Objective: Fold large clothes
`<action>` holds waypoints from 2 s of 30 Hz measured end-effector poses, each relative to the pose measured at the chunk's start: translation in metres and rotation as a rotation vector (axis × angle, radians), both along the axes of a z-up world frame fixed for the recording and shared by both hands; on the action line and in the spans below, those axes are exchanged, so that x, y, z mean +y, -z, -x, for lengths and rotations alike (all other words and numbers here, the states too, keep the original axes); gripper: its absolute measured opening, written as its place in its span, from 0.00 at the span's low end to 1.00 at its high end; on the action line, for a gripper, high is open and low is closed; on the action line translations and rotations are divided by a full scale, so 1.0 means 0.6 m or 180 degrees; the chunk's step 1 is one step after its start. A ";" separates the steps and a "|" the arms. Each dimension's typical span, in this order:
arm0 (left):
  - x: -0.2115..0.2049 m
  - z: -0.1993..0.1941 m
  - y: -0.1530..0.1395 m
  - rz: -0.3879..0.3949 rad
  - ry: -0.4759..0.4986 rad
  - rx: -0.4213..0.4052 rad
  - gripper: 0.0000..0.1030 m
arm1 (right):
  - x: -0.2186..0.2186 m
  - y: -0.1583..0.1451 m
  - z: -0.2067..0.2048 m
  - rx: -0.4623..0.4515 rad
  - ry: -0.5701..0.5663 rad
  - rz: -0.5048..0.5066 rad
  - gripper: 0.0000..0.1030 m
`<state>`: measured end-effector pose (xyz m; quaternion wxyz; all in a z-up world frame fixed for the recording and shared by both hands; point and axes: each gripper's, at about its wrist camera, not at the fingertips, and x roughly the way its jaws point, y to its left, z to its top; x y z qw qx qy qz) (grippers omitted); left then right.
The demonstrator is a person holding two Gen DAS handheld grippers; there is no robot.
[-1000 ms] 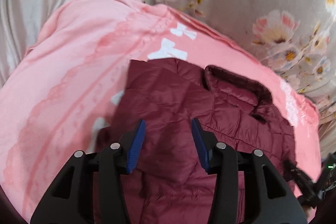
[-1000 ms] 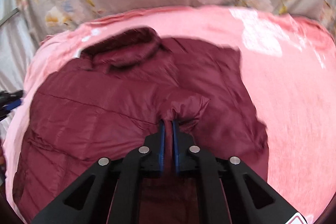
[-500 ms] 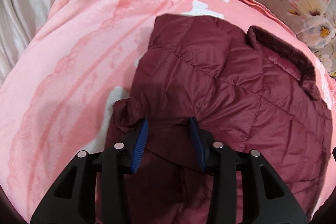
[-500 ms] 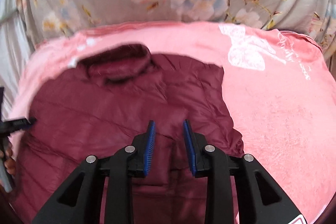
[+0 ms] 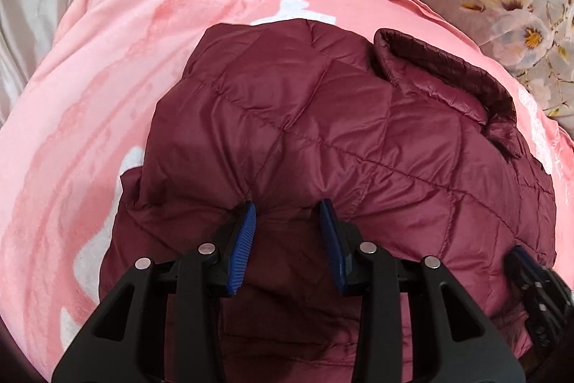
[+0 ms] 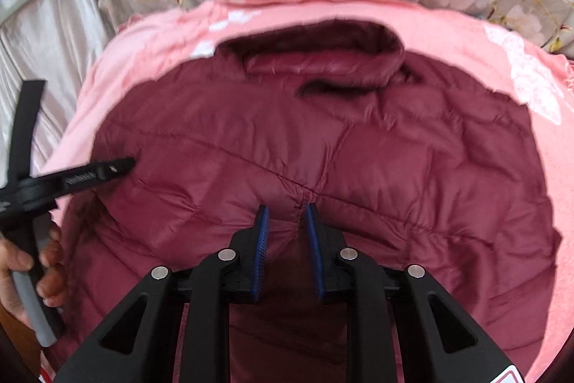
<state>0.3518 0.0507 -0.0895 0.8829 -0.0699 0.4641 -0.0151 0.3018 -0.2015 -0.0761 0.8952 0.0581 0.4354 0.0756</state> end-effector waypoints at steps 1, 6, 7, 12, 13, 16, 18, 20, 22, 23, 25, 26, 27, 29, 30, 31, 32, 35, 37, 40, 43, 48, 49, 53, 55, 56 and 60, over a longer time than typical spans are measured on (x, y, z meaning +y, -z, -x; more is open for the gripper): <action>0.002 0.000 0.003 -0.0002 0.0011 -0.0006 0.35 | -0.004 0.009 -0.002 0.0018 -0.0010 -0.0031 0.16; -0.009 0.004 0.013 -0.0150 0.0050 -0.0111 0.35 | -0.012 0.024 0.002 -0.0039 -0.0017 -0.0161 0.15; -0.013 0.005 0.014 -0.0205 0.0053 -0.0145 0.35 | -0.014 0.025 0.002 -0.0047 -0.0020 -0.0172 0.15; -0.012 0.004 -0.005 -0.0129 0.0064 -0.0117 0.34 | -0.039 -0.001 -0.002 0.0070 0.0013 -0.0423 0.21; -0.011 0.001 -0.018 -0.0009 0.0127 -0.0127 0.35 | -0.050 -0.012 -0.003 0.0041 0.0060 -0.0518 0.22; -0.014 -0.019 -0.074 0.0320 0.0316 -0.0334 0.55 | -0.096 -0.050 -0.023 -0.0077 0.0237 -0.0937 0.31; -0.026 -0.057 -0.104 0.0539 0.0416 -0.0411 0.74 | -0.118 -0.059 -0.052 -0.0065 0.0352 -0.1153 0.33; -0.035 -0.100 -0.108 0.0702 0.0401 -0.0331 0.74 | -0.125 -0.055 -0.077 -0.0016 0.0436 -0.1291 0.35; -0.045 -0.171 -0.084 0.1059 0.0388 0.0032 0.74 | -0.136 -0.038 -0.103 0.0067 0.0516 -0.1472 0.35; -0.046 -0.188 -0.071 0.1165 0.0393 0.0156 0.74 | -0.138 -0.030 -0.114 0.0104 0.0543 -0.1536 0.35; -0.055 -0.236 -0.027 0.1427 0.0327 0.0538 0.74 | -0.139 -0.014 -0.133 0.0157 0.0570 -0.1608 0.35; -0.058 -0.242 -0.016 0.1465 0.0318 0.0597 0.74 | -0.139 -0.010 -0.140 0.0174 0.0578 -0.1615 0.35; -0.060 -0.250 -0.004 0.1513 0.0298 0.0651 0.74 | -0.138 -0.005 -0.146 0.0192 0.0577 -0.1633 0.35; -0.064 -0.258 -0.002 0.1558 0.0280 0.0662 0.71 | -0.140 0.003 -0.156 0.0228 0.0574 -0.1698 0.35; -0.068 -0.259 -0.003 0.1610 0.0322 0.0671 0.66 | -0.140 0.005 -0.162 0.0235 0.0570 -0.1733 0.35; -0.073 -0.258 -0.004 0.1662 0.0375 0.0709 0.55 | -0.141 0.005 -0.166 0.0231 0.0564 -0.1767 0.35; -0.079 -0.261 -0.003 0.1709 0.0423 0.0764 0.42 | -0.144 0.004 -0.170 0.0221 0.0557 -0.1792 0.35; -0.097 -0.270 -0.013 0.1879 0.0495 0.0840 0.17 | -0.143 -0.008 -0.180 0.0157 0.0550 -0.1827 0.32; -0.103 -0.268 -0.036 0.1938 0.0569 0.0772 0.09 | -0.141 -0.018 -0.186 0.0097 0.0526 -0.1827 0.22; -0.101 -0.249 -0.089 0.2003 0.0683 0.0533 0.03 | -0.140 -0.039 -0.178 -0.0046 0.0460 -0.1778 0.09; -0.088 -0.212 -0.121 0.1889 0.0787 0.0344 0.03 | -0.149 -0.050 -0.144 -0.0202 0.0373 -0.1625 0.08; -0.041 -0.163 -0.050 0.1283 0.0624 0.0385 0.02 | -0.152 -0.007 -0.117 -0.0029 0.0335 -0.1341 0.07; -0.036 -0.160 -0.029 0.1279 0.0602 0.0459 0.01 | -0.151 0.007 -0.117 0.0035 0.0361 -0.1297 0.07; -0.021 -0.151 0.021 0.1315 0.0512 0.0481 0.00 | -0.145 0.035 -0.118 0.0113 0.0369 -0.1152 0.06; -0.026 -0.149 0.021 0.1253 0.0526 0.0401 0.00 | -0.141 0.040 -0.120 0.0108 0.0364 -0.1053 0.05; -0.028 -0.147 0.019 0.1214 0.0525 0.0363 0.00 | -0.138 0.039 -0.120 0.0099 0.0362 -0.1004 0.04; -0.038 -0.142 -0.019 0.1152 0.0574 0.0190 0.00 | -0.126 0.030 -0.116 0.0045 0.0330 -0.0867 0.07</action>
